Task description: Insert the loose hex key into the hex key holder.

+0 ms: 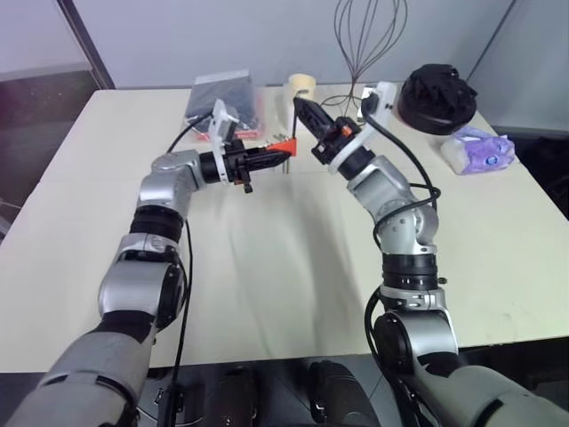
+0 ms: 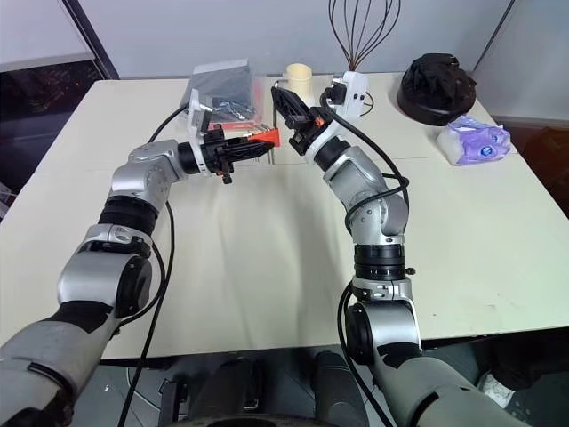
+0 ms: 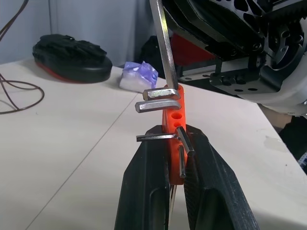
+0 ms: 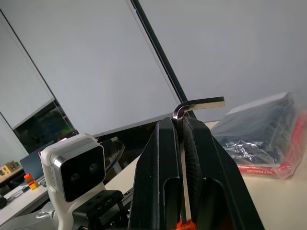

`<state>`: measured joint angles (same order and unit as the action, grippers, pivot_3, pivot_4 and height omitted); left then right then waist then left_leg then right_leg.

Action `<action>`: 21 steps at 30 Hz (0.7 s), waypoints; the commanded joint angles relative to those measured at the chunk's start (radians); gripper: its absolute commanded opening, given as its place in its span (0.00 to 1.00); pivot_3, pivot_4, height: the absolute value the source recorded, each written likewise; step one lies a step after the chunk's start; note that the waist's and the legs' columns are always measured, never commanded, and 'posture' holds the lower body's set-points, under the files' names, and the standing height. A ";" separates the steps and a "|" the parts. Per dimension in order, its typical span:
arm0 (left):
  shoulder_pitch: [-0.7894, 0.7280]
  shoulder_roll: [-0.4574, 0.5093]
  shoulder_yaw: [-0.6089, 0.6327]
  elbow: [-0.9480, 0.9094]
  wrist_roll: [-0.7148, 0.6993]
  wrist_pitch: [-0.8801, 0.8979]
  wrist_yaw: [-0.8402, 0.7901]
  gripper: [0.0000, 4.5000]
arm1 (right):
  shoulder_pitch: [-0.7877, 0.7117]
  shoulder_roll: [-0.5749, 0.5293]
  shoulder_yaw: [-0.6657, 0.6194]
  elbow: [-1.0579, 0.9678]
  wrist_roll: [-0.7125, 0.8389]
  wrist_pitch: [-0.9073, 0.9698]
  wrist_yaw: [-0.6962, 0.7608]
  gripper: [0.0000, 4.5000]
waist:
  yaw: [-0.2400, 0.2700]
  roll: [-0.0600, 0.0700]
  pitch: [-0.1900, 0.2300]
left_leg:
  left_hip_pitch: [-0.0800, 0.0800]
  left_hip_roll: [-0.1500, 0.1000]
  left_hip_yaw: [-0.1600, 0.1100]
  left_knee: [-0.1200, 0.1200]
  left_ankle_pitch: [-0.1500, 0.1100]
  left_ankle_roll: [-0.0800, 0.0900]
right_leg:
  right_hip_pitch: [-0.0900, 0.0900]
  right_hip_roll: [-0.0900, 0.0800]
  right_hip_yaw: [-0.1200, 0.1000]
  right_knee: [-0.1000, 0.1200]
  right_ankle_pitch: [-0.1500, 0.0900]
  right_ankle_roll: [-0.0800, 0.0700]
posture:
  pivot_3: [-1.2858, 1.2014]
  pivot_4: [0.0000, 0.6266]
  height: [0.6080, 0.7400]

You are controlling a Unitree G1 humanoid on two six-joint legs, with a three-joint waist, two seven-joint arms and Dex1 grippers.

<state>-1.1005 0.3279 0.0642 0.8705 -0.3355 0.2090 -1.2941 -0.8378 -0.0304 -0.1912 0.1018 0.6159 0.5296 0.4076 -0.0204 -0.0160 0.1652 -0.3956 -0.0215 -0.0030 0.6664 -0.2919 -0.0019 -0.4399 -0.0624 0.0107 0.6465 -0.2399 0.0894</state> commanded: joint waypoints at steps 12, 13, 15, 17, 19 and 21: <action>-0.069 0.014 0.039 0.003 -0.019 -0.029 0.005 0.00 | 0.009 -0.078 0.102 -0.028 -0.069 -0.060 0.104 0.01 | 0.000 0.000 0.000 | 0.000 0.000 0.000 0.000 0.000 0.000 | 0.000 0.000 0.000 0.000 0.000 0.000 | 0.52 0.24 1.00; -0.070 0.014 0.039 0.006 -0.020 -0.031 0.006 0.00 | 0.008 -0.080 0.103 -0.026 -0.071 -0.064 0.106 0.01 | 0.000 0.000 0.000 | 0.000 0.000 0.000 0.000 0.000 0.000 | 0.000 0.000 0.000 0.000 0.000 0.000 | 0.52 0.24 1.00; -0.069 0.013 0.039 0.006 -0.020 -0.031 0.006 0.00 | 0.006 -0.084 0.103 -0.024 -0.072 -0.069 0.111 0.01 | 0.000 0.000 0.000 | 0.000 0.000 0.000 0.000 0.000 0.000 | 0.000 0.000 0.000 0.000 0.000 0.000 | 0.52 0.24 1.00; -0.066 0.013 0.039 0.004 -0.021 -0.031 0.006 0.00 | 0.006 -0.087 0.104 -0.024 -0.074 -0.069 0.118 0.01 | 0.000 0.000 0.000 | 0.000 0.000 0.000 0.000 0.000 0.000 | 0.000 0.000 0.000 0.000 0.000 0.000 | 0.52 0.24 1.00; -0.065 0.013 0.039 0.004 -0.020 -0.032 0.005 0.00 | 0.007 -0.088 0.105 -0.023 -0.076 -0.067 0.122 0.01 | 0.000 0.000 0.000 | 0.000 0.000 0.000 0.000 0.000 0.000 | 0.000 0.000 0.000 0.000 0.000 0.000 | 0.52 0.24 1.00; -0.065 0.014 0.038 0.004 -0.020 -0.033 0.004 0.00 | 0.007 -0.087 0.104 -0.022 -0.075 -0.063 0.125 0.17 | 0.000 0.000 0.000 | 0.000 0.000 0.000 0.000 0.000 0.000 | 0.000 0.000 0.000 0.000 0.000 0.000 | 0.52 0.24 1.00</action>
<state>-1.1170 0.3357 0.0734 0.8989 -0.3374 0.2007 -1.2913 -0.8258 -0.1211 -0.0982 0.1005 0.5337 0.4741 0.5199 -0.0202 -0.0160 0.1652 -0.3957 -0.0215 -0.0029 0.6665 -0.2919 -0.0019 -0.4399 -0.0622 0.0106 0.6464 -0.2399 0.0894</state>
